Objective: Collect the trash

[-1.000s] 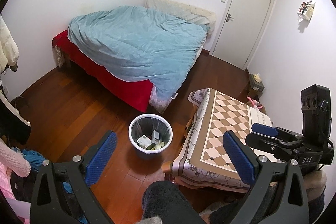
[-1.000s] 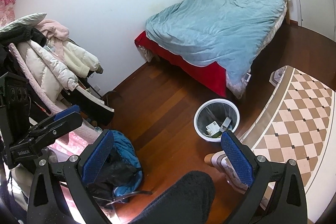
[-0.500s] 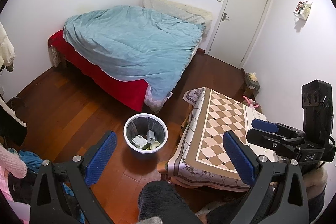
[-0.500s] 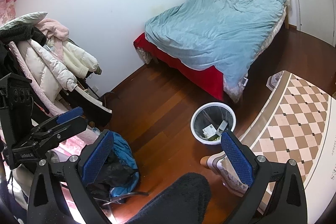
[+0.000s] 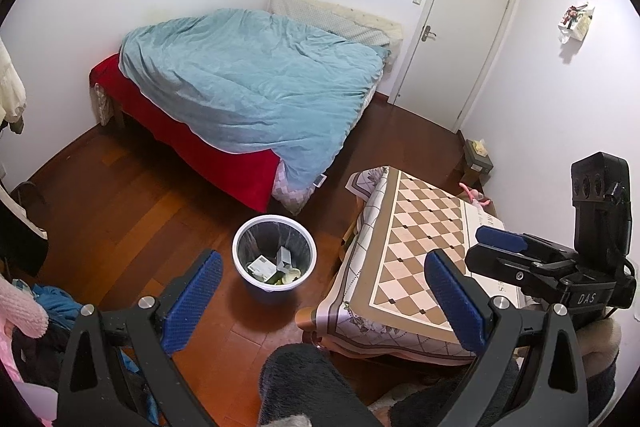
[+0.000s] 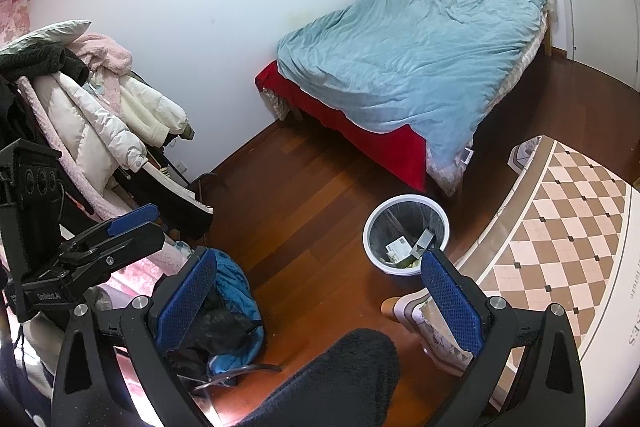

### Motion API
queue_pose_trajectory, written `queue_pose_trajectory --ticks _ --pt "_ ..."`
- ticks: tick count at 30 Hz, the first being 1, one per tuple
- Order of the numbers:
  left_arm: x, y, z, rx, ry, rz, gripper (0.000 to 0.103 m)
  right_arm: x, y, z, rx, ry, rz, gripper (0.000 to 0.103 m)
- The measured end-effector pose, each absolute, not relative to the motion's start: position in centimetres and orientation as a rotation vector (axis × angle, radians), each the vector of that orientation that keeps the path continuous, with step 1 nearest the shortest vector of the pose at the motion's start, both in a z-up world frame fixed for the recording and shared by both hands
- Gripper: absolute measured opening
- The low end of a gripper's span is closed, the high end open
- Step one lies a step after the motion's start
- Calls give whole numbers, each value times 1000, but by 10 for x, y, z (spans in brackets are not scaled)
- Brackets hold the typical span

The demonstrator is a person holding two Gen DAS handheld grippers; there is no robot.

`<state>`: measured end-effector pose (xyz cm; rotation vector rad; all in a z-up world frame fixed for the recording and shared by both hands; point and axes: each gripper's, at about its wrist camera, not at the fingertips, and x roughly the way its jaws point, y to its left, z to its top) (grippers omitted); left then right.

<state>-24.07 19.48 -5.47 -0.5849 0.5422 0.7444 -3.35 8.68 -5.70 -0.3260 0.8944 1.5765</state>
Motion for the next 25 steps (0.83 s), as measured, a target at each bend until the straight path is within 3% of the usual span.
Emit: queue_pose_trajectory --ticks 25 --pt "-237 182 -59 -603 529 740 103 -37 82 -59 -345 894 1590 103"
